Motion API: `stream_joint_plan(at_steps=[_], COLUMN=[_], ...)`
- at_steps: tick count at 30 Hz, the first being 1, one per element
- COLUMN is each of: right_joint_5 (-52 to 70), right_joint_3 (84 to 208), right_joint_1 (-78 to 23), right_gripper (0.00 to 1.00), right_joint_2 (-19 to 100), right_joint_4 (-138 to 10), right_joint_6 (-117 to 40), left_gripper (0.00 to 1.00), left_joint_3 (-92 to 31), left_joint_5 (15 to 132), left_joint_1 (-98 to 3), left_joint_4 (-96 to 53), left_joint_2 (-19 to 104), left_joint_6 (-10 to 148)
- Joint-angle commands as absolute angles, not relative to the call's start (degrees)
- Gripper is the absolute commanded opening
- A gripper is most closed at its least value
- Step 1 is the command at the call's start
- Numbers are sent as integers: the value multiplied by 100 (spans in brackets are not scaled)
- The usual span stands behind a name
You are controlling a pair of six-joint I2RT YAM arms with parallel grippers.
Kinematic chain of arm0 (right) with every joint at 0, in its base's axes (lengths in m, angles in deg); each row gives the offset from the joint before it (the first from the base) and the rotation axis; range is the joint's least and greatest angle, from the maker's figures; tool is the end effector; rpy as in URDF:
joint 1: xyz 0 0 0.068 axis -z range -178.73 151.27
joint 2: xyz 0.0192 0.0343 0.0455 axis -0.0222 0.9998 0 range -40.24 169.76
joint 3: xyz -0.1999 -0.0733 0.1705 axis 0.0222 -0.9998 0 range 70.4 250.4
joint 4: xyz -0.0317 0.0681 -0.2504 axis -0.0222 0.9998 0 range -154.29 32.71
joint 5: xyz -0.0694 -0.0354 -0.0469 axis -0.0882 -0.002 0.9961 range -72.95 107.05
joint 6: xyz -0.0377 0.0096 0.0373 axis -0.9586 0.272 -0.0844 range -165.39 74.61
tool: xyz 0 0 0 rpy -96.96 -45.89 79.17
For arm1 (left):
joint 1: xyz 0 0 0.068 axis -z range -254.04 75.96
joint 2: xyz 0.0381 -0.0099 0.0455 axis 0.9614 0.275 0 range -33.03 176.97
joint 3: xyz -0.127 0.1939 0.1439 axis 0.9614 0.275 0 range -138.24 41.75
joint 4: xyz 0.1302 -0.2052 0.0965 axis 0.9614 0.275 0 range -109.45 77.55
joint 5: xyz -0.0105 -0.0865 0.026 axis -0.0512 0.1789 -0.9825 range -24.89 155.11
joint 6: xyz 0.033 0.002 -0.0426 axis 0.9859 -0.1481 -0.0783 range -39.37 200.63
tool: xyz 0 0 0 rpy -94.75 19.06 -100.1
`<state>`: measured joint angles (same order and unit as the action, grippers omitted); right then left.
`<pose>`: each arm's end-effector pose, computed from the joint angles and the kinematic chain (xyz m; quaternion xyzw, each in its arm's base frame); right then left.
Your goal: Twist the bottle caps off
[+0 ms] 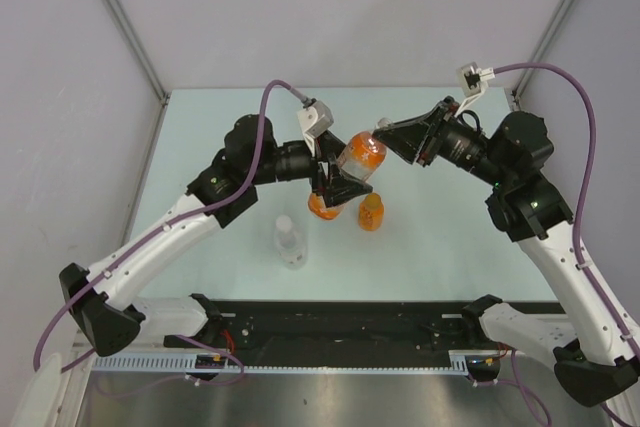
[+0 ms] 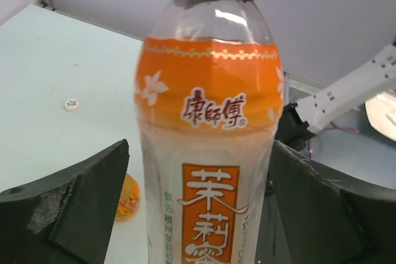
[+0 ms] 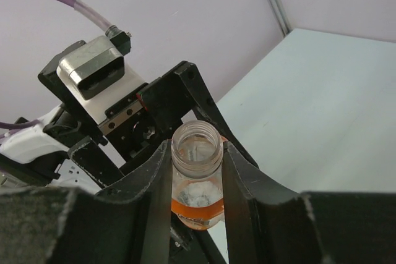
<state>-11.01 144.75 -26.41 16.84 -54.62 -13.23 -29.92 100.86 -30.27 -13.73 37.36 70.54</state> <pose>0.1668 0.1064 0.4791 -0.1573 0.6457 0.5025 0.5530 0.1861 -0.2070 0.4197 0.4019 0.6081 -0.4936 0.4743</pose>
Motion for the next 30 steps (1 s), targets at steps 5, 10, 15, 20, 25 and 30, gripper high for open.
stream_joint_plan(at_steps=[5,10,15,20,25,30], right_joint_5=[-793,1468,3530,5394,5898,5985], right_joint_3=[14652,14748,14783,14898,14775,14757], right_joint_1=[-2396,-2299,-2220,-2080,-1719,-1411], right_gripper=[0,0,0,0,0,0], right_joint_2=[1443,1442,1890,2942,3657,4403], right_joint_4=[-5305,-4760,-4908,-5373,-6041,-6973], right_joint_6=[-1498,-1935,-2639,-3677,-3827,-3950], left_gripper=[100,100,100,100,100,100], left_joint_3=[-3058,-2848,-2390,-1891,-1556,-1213], left_joint_5=[8244,7094,6320,5975,5659,5457], left_joint_1=[-3000,-3009,-3000,-3009,-3000,-3000], left_joint_4=[-1453,-1575,-2093,-2480,-2463,-2472], left_joint_2=[3298,2806,2208,1654,1443,1188], left_joint_6=[6991,7149,7166,7201,7140,7114])
